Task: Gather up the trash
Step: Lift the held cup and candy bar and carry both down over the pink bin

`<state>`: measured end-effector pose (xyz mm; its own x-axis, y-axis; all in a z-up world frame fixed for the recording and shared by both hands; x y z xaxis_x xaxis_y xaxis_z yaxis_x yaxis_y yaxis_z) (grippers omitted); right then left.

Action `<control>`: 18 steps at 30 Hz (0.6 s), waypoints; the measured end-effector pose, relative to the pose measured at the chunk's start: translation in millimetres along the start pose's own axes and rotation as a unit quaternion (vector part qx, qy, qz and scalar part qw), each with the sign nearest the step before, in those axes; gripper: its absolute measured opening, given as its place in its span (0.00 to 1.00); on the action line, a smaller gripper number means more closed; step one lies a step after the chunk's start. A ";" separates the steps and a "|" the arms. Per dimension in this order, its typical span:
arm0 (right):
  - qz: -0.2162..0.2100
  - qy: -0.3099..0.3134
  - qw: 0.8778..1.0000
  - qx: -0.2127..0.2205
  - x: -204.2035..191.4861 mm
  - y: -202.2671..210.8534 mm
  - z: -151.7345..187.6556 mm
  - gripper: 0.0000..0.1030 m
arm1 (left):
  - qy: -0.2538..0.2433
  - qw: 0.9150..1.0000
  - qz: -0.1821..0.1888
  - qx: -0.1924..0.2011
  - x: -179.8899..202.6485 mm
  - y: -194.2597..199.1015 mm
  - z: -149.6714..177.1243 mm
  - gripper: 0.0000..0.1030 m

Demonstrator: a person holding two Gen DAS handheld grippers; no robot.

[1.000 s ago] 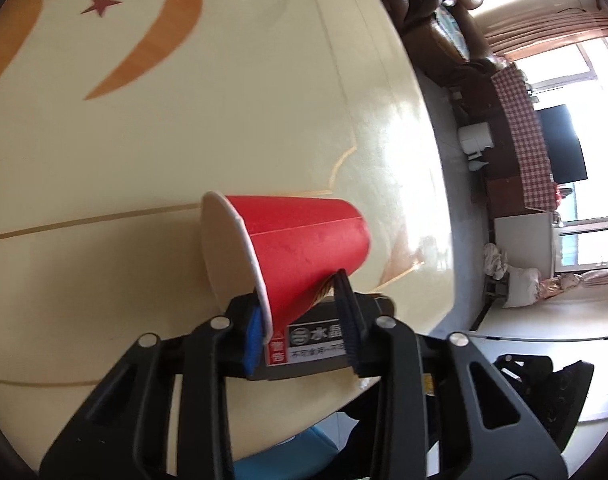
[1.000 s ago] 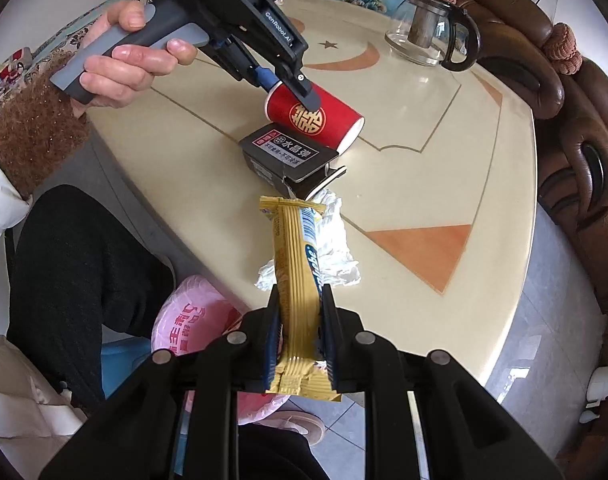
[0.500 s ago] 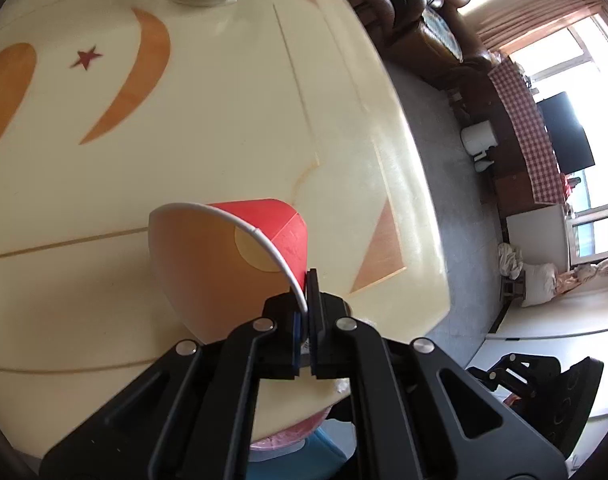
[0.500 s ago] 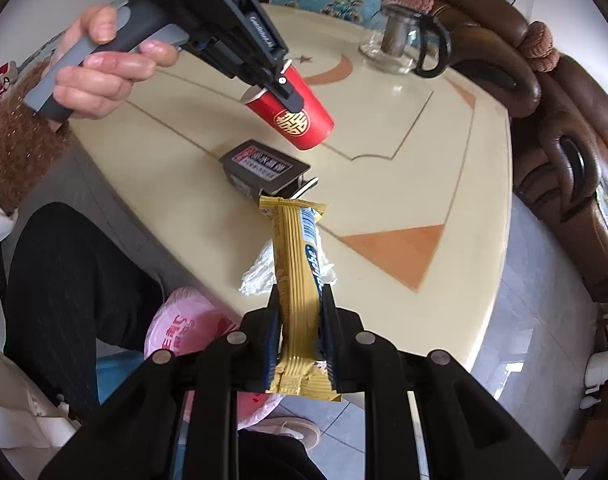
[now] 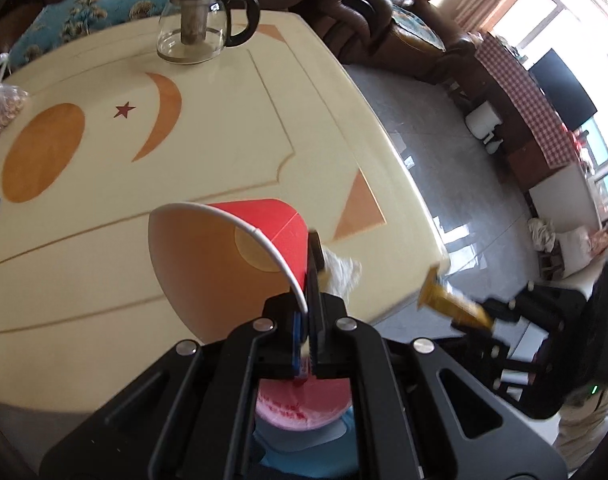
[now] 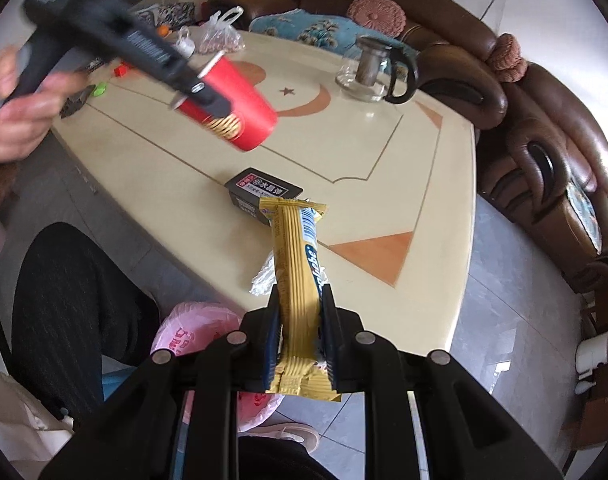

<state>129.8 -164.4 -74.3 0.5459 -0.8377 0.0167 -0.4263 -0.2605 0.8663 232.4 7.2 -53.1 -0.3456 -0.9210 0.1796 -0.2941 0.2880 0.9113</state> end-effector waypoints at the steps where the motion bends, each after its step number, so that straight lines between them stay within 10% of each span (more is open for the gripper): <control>1: 0.005 0.000 1.000 0.003 -2.6 3.7 0.8 0.18 | -0.006 1.000 -0.004 0.004 3.0 6.7 9.1 0.04; 18: 0.015 0.024 0.999 0.015 -69.1 32.0 33.2 0.19 | -0.041 0.997 -0.055 0.034 31.6 41.7 123.6 0.04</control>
<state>54.5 -130.8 -64.3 0.5671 -0.8209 0.0671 -0.4645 -0.2514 0.8491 99.0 22.5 -55.2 -0.3783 -0.9245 0.0465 -0.3939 0.2063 0.8957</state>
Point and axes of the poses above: each gripper's, at about its wrist camera, not at the fingertips, and y roughly against the way its jaws point, x to its right, z to its underside, the point moved 3 cm from there along -y, roughly the way its jaws point, and after that the axes turned 9 degrees about -z, right-handed, at the moved point
